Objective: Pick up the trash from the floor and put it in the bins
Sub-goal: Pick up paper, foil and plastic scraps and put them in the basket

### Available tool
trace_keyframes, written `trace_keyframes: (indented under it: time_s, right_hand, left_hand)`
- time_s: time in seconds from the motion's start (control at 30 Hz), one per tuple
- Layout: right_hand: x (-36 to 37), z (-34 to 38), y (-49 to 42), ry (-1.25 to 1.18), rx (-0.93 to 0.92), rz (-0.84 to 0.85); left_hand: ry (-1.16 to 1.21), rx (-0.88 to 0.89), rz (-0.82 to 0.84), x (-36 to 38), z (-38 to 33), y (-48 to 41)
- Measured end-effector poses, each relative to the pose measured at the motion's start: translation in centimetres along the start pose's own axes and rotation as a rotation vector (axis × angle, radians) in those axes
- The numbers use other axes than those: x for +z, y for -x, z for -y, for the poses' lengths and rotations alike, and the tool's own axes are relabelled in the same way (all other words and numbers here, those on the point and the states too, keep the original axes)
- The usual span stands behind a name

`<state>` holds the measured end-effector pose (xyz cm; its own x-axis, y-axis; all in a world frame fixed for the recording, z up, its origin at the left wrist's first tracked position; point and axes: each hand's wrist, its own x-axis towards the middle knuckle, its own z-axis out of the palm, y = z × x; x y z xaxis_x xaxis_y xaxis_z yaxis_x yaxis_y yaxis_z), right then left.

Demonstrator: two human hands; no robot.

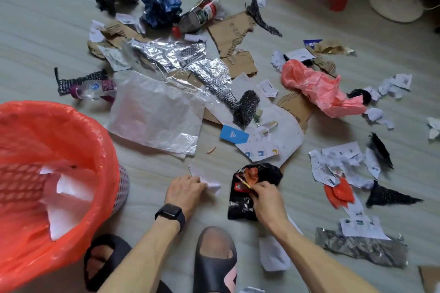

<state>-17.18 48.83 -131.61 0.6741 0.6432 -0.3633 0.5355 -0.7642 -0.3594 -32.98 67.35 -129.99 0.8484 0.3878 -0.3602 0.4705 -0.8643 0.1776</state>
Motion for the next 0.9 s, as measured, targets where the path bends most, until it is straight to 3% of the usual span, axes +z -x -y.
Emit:
trace_keyframes:
  time_s: [0.1,0.27,0.53,0.73,0.9]
  right_hand:
    - [-2.5,1.2,-0.3,-0.069,-0.02,-0.071]
    - [-8.8,6.0,-0.8,-0.239,-0.123,-0.204]
    - [-18.2,18.7,-0.4,-0.293,-0.428,-0.351]
    - [-19.5,30.9,2.8,-0.304,-0.673,-0.309]
    - [-14.7,37.4,5.5,-0.198,-0.884,-0.142]
  left_hand:
    - [0.044,0.031,-0.081,-3.0,-0.5,0.6]
    - [-0.014,0.165,-0.389,-10.6,0.3,1.3]
    - [-0.319,0.116,-0.611,-25.2,8.1,9.2]
    - [-0.288,-0.21,-0.555,-25.8,14.5,19.2]
    - [-0.21,-0.482,-0.255,-22.2,16.6,23.7]
